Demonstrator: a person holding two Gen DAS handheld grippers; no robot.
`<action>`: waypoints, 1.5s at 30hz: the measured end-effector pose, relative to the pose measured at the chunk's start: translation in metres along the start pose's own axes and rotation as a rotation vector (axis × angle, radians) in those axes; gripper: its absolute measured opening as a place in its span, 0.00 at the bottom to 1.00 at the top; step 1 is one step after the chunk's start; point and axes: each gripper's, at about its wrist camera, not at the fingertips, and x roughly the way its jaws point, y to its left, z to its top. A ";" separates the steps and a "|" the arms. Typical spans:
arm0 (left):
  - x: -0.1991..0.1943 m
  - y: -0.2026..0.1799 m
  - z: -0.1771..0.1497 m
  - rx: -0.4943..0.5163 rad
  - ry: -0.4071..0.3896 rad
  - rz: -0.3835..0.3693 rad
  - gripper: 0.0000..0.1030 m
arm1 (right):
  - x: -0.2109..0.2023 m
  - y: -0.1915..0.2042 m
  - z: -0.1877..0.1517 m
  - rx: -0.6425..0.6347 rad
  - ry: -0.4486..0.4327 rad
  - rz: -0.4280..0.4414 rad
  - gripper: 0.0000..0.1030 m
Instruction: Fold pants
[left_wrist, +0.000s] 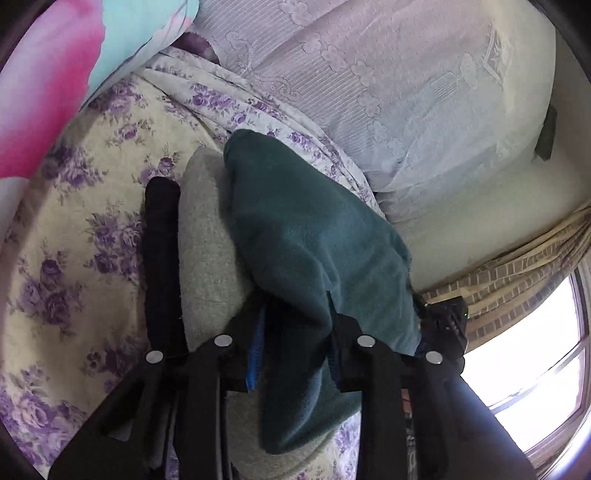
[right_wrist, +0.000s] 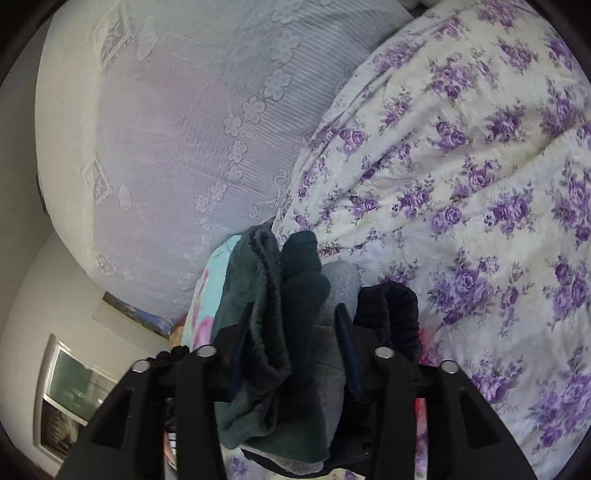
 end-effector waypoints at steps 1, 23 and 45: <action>-0.001 -0.003 -0.001 0.011 0.001 0.015 0.28 | -0.001 0.002 0.002 -0.005 0.002 -0.004 0.60; -0.090 -0.076 -0.195 0.357 -0.097 0.701 0.68 | -0.111 0.044 -0.136 -0.158 -0.064 -0.172 0.70; -0.080 -0.157 -0.253 0.514 -0.530 0.859 0.96 | -0.118 0.133 -0.262 -0.566 -0.558 -0.463 0.96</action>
